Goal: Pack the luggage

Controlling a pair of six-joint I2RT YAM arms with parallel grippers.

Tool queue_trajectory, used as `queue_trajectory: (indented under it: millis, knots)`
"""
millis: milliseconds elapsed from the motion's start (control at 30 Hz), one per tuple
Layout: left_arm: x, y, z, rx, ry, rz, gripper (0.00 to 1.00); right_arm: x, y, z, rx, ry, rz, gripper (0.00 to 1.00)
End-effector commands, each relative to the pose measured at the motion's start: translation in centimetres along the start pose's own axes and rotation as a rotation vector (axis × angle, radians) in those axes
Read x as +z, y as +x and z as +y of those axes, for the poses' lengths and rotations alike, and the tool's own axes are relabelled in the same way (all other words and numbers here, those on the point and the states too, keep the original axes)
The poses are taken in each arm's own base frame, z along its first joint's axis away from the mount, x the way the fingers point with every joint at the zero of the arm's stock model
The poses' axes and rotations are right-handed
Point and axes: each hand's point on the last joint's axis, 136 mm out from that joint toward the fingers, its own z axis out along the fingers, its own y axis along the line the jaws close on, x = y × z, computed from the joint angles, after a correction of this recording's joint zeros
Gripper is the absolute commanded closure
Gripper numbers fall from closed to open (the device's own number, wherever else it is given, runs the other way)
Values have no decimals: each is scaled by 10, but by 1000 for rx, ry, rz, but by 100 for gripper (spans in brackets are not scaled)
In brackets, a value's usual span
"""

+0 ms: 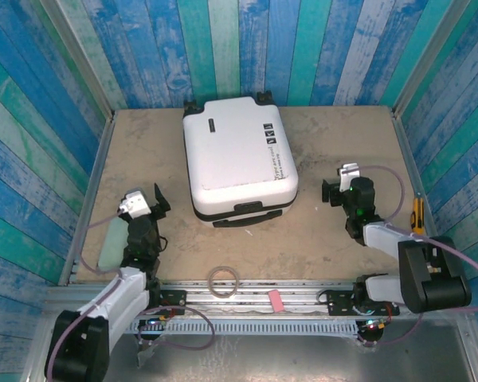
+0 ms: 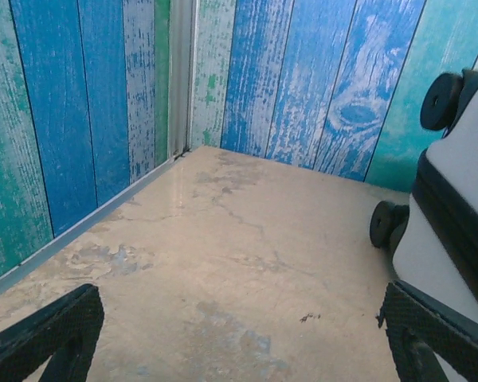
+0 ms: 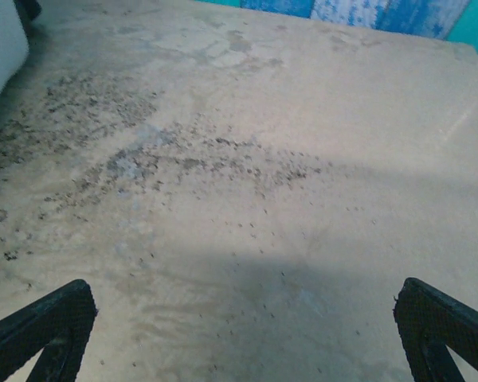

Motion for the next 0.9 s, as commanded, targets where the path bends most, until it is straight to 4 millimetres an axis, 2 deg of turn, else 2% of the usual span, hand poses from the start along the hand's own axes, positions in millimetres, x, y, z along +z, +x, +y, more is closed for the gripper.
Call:
queue_trajectory:
  millis: [0, 33, 100, 133, 200, 267, 333, 400, 433, 467, 500, 533, 600, 667, 867]
  knots:
    - [-2, -8, -1, 34, 15, -73, 7, 9, -32, 10, -60, -72, -88, 0]
    - [-1, -10, -6, 51, 40, -79, 7, 12, -30, 13, -80, -80, -110, 0]
    - [4, -10, -8, 68, 34, -78, 7, 23, -14, -1, -11, -32, -138, 0]
    - [9, -9, -11, 82, 36, -66, 7, 25, -19, -10, 20, 3, -187, 0]
    - [17, -9, -17, 106, 50, -66, 7, 28, -12, -10, 22, -28, -69, 0]
    - [28, -10, -24, 127, 68, -63, 7, 27, -16, -10, 36, -29, -151, 0]
    - [43, 1, -32, 137, 101, -33, 7, 29, -11, -13, 35, -18, -75, 0]
    - [57, 14, -32, 145, 83, -37, 7, 31, -14, -14, 41, -8, -97, 0]
    - [66, 10, -32, 166, 57, -60, 6, 29, -13, -14, 40, -7, -95, 0]
    - [71, 29, -35, 167, 72, 47, 6, 29, -11, -15, 37, -6, -73, 0]
    - [78, 35, -36, 147, 90, 125, 7, 32, -13, -15, 39, -9, -72, 0]
    - [82, 25, -30, 123, 73, 67, 7, 31, -13, -16, 39, -4, -79, 0]
    - [86, 35, -23, 112, 35, 124, 7, 32, -13, -15, 39, -8, -74, 0]
    - [86, 29, -22, 106, 32, 94, 7, 32, -13, -14, 37, -9, -74, 0]
    - [86, 32, -22, 108, 30, 114, 7, 34, -12, -15, 39, -9, -62, 0]
